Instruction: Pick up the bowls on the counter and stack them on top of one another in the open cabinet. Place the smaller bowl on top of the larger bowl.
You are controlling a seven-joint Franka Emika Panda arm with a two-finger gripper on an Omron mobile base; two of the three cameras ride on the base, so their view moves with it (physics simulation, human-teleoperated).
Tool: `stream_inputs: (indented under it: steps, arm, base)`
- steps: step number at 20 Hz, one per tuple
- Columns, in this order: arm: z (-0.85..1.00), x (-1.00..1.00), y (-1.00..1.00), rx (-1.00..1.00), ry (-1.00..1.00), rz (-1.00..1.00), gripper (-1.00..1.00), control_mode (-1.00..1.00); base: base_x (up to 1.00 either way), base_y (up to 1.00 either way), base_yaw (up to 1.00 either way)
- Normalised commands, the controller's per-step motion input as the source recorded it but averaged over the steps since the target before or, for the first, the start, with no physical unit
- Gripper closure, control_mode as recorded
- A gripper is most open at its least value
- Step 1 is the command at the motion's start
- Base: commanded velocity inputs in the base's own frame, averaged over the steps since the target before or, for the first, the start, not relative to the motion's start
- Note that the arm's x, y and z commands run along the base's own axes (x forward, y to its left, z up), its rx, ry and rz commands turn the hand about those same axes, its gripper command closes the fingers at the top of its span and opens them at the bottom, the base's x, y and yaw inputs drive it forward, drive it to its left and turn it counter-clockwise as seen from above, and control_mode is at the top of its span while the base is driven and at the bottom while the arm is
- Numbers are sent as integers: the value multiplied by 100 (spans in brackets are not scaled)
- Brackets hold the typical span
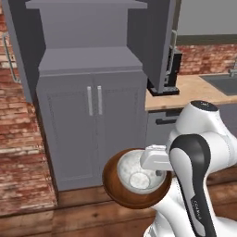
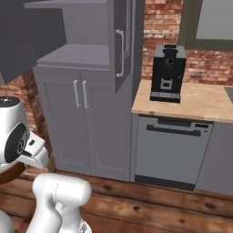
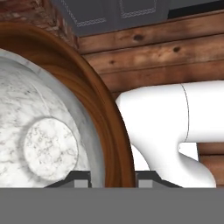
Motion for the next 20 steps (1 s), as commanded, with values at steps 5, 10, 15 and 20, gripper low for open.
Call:
stream_inputs:
  steps: [5, 10, 15, 20]
  arm:
    - [0, 0, 0, 0, 0, 0, 100, 100]
    - [0, 0, 0, 0, 0, 0, 100, 100]
    - [0, 0, 0, 0, 0, 0, 100, 100]
    - [0, 0, 0, 0, 0, 0, 100, 100]
  base:
    - [-11, 30, 0]
    - [10, 1, 0]
    - [64, 16, 0]
    - [77, 25, 0]
